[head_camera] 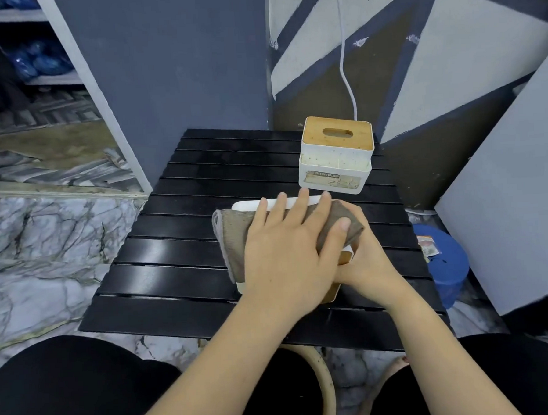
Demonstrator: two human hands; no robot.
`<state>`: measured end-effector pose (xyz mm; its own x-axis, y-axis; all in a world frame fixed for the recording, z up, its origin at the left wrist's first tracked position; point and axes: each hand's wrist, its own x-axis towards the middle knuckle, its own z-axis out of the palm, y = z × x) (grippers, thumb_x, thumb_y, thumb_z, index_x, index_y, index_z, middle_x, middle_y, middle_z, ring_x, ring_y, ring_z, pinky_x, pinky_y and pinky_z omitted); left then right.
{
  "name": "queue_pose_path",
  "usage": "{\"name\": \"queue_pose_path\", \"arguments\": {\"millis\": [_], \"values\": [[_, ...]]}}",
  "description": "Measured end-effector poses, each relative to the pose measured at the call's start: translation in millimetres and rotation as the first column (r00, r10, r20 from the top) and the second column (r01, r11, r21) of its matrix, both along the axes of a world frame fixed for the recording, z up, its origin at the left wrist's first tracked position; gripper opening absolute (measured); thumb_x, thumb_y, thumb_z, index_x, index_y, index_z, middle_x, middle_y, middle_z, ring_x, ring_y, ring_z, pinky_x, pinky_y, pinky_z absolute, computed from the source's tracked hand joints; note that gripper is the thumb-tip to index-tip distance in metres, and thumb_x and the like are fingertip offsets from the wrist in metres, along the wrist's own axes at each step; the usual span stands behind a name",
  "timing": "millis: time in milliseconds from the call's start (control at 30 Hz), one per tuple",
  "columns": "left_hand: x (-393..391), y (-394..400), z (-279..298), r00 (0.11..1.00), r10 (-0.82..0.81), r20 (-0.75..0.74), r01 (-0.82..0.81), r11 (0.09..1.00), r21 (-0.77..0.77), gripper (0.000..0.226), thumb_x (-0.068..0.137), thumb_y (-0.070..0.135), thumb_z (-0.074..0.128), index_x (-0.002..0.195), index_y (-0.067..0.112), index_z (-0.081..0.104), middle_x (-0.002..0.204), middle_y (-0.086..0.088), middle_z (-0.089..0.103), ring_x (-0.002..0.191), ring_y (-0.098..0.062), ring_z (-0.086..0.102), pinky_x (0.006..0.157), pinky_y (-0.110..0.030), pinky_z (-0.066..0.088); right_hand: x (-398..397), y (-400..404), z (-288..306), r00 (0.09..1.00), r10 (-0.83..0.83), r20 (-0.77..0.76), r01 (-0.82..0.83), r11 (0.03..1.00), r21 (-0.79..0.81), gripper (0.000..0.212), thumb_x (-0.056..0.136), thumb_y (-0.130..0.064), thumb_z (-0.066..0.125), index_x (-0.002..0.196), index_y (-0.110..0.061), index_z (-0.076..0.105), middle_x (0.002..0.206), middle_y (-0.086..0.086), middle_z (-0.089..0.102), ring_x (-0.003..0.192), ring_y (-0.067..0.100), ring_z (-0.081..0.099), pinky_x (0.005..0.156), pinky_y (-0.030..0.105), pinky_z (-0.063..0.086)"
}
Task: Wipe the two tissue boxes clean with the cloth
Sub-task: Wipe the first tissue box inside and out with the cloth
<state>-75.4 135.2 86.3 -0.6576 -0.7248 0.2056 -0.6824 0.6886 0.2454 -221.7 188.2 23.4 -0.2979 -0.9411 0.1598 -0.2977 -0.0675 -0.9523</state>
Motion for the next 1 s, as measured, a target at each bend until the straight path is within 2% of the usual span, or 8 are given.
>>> {"name": "queue_pose_path", "arguments": {"millis": [200, 333, 400, 500, 600, 733, 833, 1000], "values": [[20.6, -17.8, -2.6, 0.991, 0.118, -0.059, -0.117, 0.993, 0.017, 0.068, 0.097, 0.069, 0.01, 0.155, 0.043, 0.032, 0.166, 0.007, 0.03, 0.156, -0.025, 0.015, 0.127, -0.048, 0.004, -3.0, 2.0, 8.1, 0.999, 0.04, 0.016, -0.04, 0.999, 0.011, 0.104, 0.054, -0.013, 0.1, 0.14, -0.034, 0.044, 0.141, -0.019, 0.055, 0.13, -0.001, 0.055, 0.094, 0.017, 0.052], [42.9, -37.3, -9.1, 0.861, 0.326, -0.389, -0.126, 0.88, 0.458, 0.054, 0.098, 0.061, 0.047, 0.151, 0.049, 0.039, 0.165, 0.019, 0.025, 0.152, -0.011, 0.025, 0.122, -0.044, 0.029, -4.6, 1.7, 15.4, 0.995, 0.069, -0.066, -0.06, 0.991, 0.12, 0.109, 0.057, -0.025, 0.101, 0.143, -0.039, 0.035, 0.144, -0.028, 0.045, 0.136, -0.009, 0.043, 0.097, 0.016, 0.048], [49.8, -41.3, -15.3, 0.709, 0.42, -0.566, 0.008, 0.798, 0.603, 0.053, 0.098, 0.052, 0.057, 0.149, 0.046, 0.044, 0.158, 0.019, 0.039, 0.14, -0.004, 0.042, 0.117, -0.032, 0.039, -7.2, 0.7, 24.0, 0.987, 0.109, -0.116, -0.084, 0.977, 0.198, 0.112, 0.056, -0.032, 0.1, 0.143, -0.04, 0.03, 0.142, -0.032, 0.041, 0.132, -0.017, 0.04, 0.098, 0.014, 0.045], [52.1, -41.5, -23.1, 0.565, 0.487, -0.666, 0.107, 0.757, 0.645, 0.05, 0.101, 0.042, 0.056, 0.15, 0.04, 0.045, 0.135, 0.022, 0.058, 0.113, 0.015, 0.054, 0.085, 0.002, 0.043, -9.9, -2.4, 45.6, 0.957, 0.214, -0.195, -0.132, 0.922, 0.364, 0.121, 0.052, -0.055, 0.098, 0.146, -0.045, 0.022, 0.144, -0.034, 0.035, 0.129, -0.017, 0.038, 0.111, 0.022, 0.039], [49.8, -40.3, -29.3, 0.486, 0.525, -0.699, 0.11, 0.757, 0.644, 0.045, 0.103, 0.041, 0.052, 0.148, 0.038, 0.049, 0.128, 0.03, 0.057, 0.106, 0.027, 0.05, 0.08, 0.007, 0.037, 0.3, -8.8, 73.4, 0.846, 0.261, -0.464, -0.031, 0.894, 0.447, 0.14, 0.046, -0.081, 0.085, 0.156, -0.045, 0.006, 0.159, -0.029, 0.015, 0.15, 0.006, 0.019, 0.124, 0.044, 0.024], [47.4, -38.3, -33.4, 0.407, 0.57, -0.714, 0.139, 0.734, 0.665, 0.042, 0.105, 0.041, 0.049, 0.146, 0.036, 0.052, 0.142, 0.026, 0.055, 0.117, 0.026, 0.046, 0.088, 0.006, 0.037, 33.5, -24.8, 102.1, 0.573, 0.374, -0.729, -0.001, 0.89, 0.455, 0.143, 0.062, -0.078, 0.079, 0.164, -0.027, -0.007, 0.171, -0.011, 0.001, 0.156, 0.01, -0.005, 0.128, 0.049, -0.007], [47.8, -36.6, -34.6, 0.381, 0.587, -0.714, 0.141, 0.727, 0.672, 0.041, 0.106, 0.041, 0.045, 0.146, 0.036, 0.052, 0.141, 0.026, 0.055, 0.114, 0.028, 0.046, 0.089, 0.005, 0.038, 55.8, -44.5, 96.3, 0.428, 0.44, -0.789, -0.014, 0.876, 0.481, 0.135, 0.065, -0.078, 0.077, 0.163, -0.018, 0.007, 0.165, 0.0, 0.023, 0.155, 0.023, 0.015, 0.128, 0.053, -0.006], [51.4, -42.0, -32.5, 0.429, 0.563, -0.706, 0.156, 0.724, 0.672, 0.041, 0.107, 0.042, 0.043, 0.147, 0.038, 0.05, 0.14, 0.027, 0.053, 0.108, 0.031, 0.045, 0.085, 0.008, 0.035, 62.8, -54.6, 90.2, 0.484, 0.356, -0.799, 0.009, 0.911, 0.412, 0.106, 0.055, -0.07, 0.088, 0.137, -0.02, 0.043, 0.128, -0.004, 0.045, 0.122, 0.019, 0.043, 0.121, 0.05, 0.024]]}}
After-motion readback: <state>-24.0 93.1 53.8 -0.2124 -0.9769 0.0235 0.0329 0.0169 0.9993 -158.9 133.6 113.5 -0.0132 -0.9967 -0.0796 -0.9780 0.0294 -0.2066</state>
